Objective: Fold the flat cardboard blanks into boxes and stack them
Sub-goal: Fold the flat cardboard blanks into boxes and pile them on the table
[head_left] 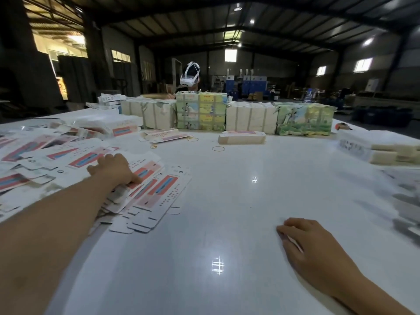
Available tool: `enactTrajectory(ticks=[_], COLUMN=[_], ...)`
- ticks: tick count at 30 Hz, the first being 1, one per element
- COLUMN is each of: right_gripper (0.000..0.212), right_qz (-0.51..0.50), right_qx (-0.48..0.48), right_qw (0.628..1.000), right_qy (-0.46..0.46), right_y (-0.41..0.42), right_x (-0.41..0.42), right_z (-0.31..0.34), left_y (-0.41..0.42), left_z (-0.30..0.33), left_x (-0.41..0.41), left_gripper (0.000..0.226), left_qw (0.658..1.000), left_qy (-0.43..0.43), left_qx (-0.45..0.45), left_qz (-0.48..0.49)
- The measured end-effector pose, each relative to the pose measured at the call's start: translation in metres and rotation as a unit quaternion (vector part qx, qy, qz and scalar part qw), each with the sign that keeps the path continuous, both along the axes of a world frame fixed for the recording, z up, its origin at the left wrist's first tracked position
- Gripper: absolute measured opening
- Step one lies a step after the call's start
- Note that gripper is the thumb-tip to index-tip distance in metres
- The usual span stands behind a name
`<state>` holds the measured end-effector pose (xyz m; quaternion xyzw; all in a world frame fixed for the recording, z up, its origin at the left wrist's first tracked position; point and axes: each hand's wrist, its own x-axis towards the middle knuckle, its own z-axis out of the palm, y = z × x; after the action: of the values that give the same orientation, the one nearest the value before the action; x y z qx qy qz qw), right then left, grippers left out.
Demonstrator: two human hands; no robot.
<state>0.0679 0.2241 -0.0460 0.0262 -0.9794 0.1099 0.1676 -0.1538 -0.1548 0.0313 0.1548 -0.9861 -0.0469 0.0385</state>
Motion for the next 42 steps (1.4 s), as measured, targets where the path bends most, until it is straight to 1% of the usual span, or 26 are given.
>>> enactTrajectory(ticks=[2, 4, 5, 8, 12, 14, 16, 19, 22, 23, 25, 27, 28, 29, 30, 31, 32, 33, 34, 35, 36, 37, 38, 39, 41, 42], right_gripper=[0.035, 0.035, 0.035, 0.035, 0.035, 0.035, 0.035, 0.035, 0.034, 0.033, 0.033, 0.032, 0.030, 0.025, 0.021, 0.026, 0.033, 0.037, 0.040, 0.041, 0.042, 0.043, 0.044, 0.043, 0.028, 0.022], right_qz=[0.001, 0.005, 0.005, 0.002, 0.002, 0.001, 0.001, 0.002, 0.003, 0.002, -0.001, 0.006, 0.013, 0.013, 0.002, -0.023, -0.049, -0.064, -0.068, -0.063, -0.053, -0.042, -0.031, -0.018, -0.003, 0.000], right_qx=[0.000, -0.004, -0.008, -0.009, -0.014, -0.008, -0.007, -0.001, -0.009, -0.011, -0.017, -0.009, -0.023, -0.066, -0.135, -0.223, -0.329, -0.450, -0.580, -0.698, -0.776, -0.814, -0.823, -0.807, -0.737, -0.705], right_qw=[1.000, 1.000, 1.000, 1.000, 1.000, 1.000, 1.000, 1.000, 1.000, 1.000, 1.000, 1.000, 1.000, 0.998, 0.991, 0.974, 0.943, 0.891, 0.811, 0.713, 0.628, 0.579, 0.567, 0.589, 0.675, 0.709], right_qy=[-0.003, -0.002, -0.003, -0.008, -0.011, -0.006, -0.002, 0.000, 0.006, 0.005, 0.000, -0.006, -0.007, -0.007, -0.012, -0.008, 0.000, 0.013, 0.022, 0.026, 0.020, 0.009, -0.006, -0.022, -0.031, -0.022], right_y=[0.000, -0.001, -0.001, -0.001, -0.002, -0.002, -0.003, -0.003, -0.004, -0.005, -0.006, -0.007, -0.006, -0.007, -0.005, -0.004, -0.003, -0.002, -0.001, 0.000, 0.002, 0.003, 0.005, 0.004, 0.002, 0.000], right_x=[0.001, 0.000, 0.000, 0.000, 0.000, 0.000, 0.000, -0.002, -0.002, -0.002, 0.000, 0.000, 0.001, 0.003, 0.006, 0.009, 0.012, 0.014, 0.015, 0.017, 0.018, 0.020, 0.021, 0.022, 0.022, 0.022], right_z=[0.000, 0.000, 0.000, 0.000, 0.000, 0.001, 0.001, 0.000, 0.001, 0.002, 0.005, 0.007, 0.009, 0.012, 0.016, 0.021, 0.026, 0.030, 0.034, 0.039, 0.042, 0.045, 0.044, 0.044, 0.039, 0.036], left_y=[-0.004, -0.007, -0.007, -0.004, 0.002, 0.008, 0.013, 0.029, 0.061, 0.075, 0.105, 0.134, 0.146, 0.156, 0.163, 0.167, 0.168, 0.168, 0.166, 0.164, 0.162, 0.161, 0.160, 0.160, 0.160, 0.162], left_z=[0.003, 0.002, 0.001, -0.002, -0.003, 0.001, 0.006, 0.019, 0.023, 0.021, 0.010, -0.004, -0.011, -0.019, -0.026, -0.032, -0.036, -0.039, -0.041, -0.043, -0.043, -0.045, -0.046, -0.047, -0.048, -0.047], left_x=[-0.004, -0.005, -0.005, -0.001, 0.004, 0.006, 0.009, 0.019, 0.042, 0.052, 0.076, 0.102, 0.114, 0.125, 0.133, 0.140, 0.145, 0.149, 0.152, 0.153, 0.155, 0.155, 0.155, 0.155, 0.156, 0.157], left_gripper=[0.075, 0.059, 0.057, 0.060, 0.076, 0.063, 0.041, 0.017, 0.006, 0.006, 0.014, 0.018, 0.018, 0.018, 0.018, 0.018, 0.018, 0.018, 0.018, 0.018, 0.020, 0.023, 0.027, 0.028, 0.029, 0.034], left_qw=[0.999, 0.998, 0.998, 0.998, 0.993, 0.992, 0.990, 0.969, 0.921, 0.905, 0.881, 0.871, 0.870, 0.869, 0.865, 0.860, 0.854, 0.847, 0.841, 0.835, 0.831, 0.827, 0.825, 0.826, 0.842, 0.848], left_qy=[0.014, 0.036, 0.043, 0.058, 0.094, 0.114, 0.138, 0.181, 0.178, 0.171, 0.150, 0.101, 0.074, 0.055, 0.046, 0.045, 0.048, 0.051, 0.054, 0.059, 0.062, 0.061, 0.058, 0.056, 0.079, 0.103], left_qx=[0.044, 0.051, 0.047, 0.019, -0.058, -0.052, 0.020, 0.134, 0.296, 0.331, 0.364, 0.369, 0.359, 0.341, 0.320, 0.300, 0.287, 0.283, 0.282, 0.280, 0.277, 0.280, 0.287, 0.286, 0.239, 0.198], left_qz=[0.000, -0.008, -0.007, 0.006, 0.035, 0.026, -0.012, -0.098, -0.180, -0.206, -0.262, -0.309, -0.331, -0.355, -0.383, -0.411, -0.432, -0.446, -0.458, -0.470, -0.478, -0.483, -0.484, -0.482, -0.478, -0.481])
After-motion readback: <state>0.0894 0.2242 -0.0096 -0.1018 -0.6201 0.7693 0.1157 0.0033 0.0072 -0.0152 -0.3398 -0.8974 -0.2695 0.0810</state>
